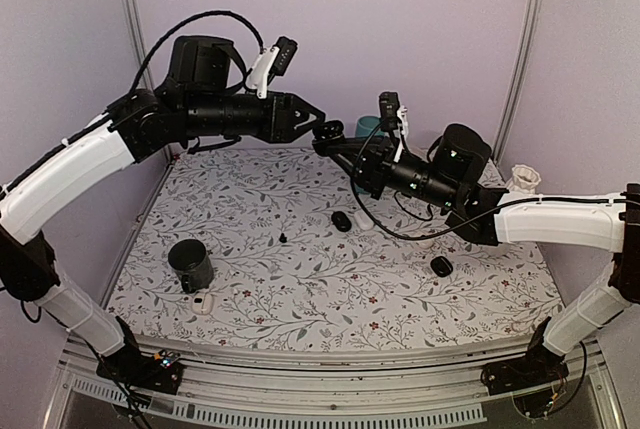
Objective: Insert the wireless bluetooth earbuds into the charging case
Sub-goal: Adjust the left earbud in the left side groove of the charging case.
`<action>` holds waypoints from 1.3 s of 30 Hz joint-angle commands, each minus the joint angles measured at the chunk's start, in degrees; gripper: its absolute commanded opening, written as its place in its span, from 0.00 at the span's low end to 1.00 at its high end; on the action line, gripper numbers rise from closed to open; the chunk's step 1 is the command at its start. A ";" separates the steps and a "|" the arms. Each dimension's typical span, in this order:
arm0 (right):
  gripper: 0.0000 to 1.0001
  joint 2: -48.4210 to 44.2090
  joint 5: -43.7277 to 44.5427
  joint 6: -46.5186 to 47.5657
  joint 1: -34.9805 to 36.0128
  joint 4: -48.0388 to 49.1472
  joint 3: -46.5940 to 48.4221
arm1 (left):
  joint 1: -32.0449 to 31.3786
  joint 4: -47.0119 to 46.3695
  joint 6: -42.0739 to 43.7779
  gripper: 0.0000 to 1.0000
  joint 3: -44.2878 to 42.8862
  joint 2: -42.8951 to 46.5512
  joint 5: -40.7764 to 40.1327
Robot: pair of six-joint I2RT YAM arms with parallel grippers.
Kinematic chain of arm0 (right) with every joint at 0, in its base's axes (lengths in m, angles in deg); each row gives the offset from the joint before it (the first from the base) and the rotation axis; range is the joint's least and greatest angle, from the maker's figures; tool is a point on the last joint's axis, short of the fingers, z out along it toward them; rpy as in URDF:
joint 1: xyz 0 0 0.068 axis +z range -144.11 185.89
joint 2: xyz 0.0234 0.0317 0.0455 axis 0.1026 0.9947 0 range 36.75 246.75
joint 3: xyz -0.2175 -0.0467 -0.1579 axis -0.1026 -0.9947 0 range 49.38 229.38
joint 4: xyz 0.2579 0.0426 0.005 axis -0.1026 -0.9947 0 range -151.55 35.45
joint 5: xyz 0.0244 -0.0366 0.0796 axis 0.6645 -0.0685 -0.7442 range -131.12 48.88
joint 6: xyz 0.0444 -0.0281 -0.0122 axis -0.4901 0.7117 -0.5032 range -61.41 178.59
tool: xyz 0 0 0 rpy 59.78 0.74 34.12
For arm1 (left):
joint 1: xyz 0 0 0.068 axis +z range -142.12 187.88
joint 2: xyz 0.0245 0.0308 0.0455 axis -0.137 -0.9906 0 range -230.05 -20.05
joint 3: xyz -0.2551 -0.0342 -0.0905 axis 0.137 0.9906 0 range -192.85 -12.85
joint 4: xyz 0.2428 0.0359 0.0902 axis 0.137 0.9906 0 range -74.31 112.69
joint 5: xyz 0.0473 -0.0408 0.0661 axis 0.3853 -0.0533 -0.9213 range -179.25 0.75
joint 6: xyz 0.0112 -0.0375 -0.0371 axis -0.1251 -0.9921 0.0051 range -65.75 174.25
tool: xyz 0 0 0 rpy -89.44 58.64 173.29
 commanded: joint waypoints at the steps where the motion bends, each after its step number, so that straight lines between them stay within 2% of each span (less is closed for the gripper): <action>1: 0.03 -0.10 0.20 0.40 0.52 0.63 1.60 | -0.81 -1.85 -1.61 0.40 3.25 2.82 -1.80; 10: 0.03 -0.79 -0.74 0.32 0.59 1.33 1.29 | 0.35 -2.65 -3.40 0.32 7.18 4.69 -2.99; 39: 0.03 -0.65 -1.38 0.56 0.92 1.63 1.44 | 1.08 -2.35 -3.59 0.29 8.13 3.20 -1.85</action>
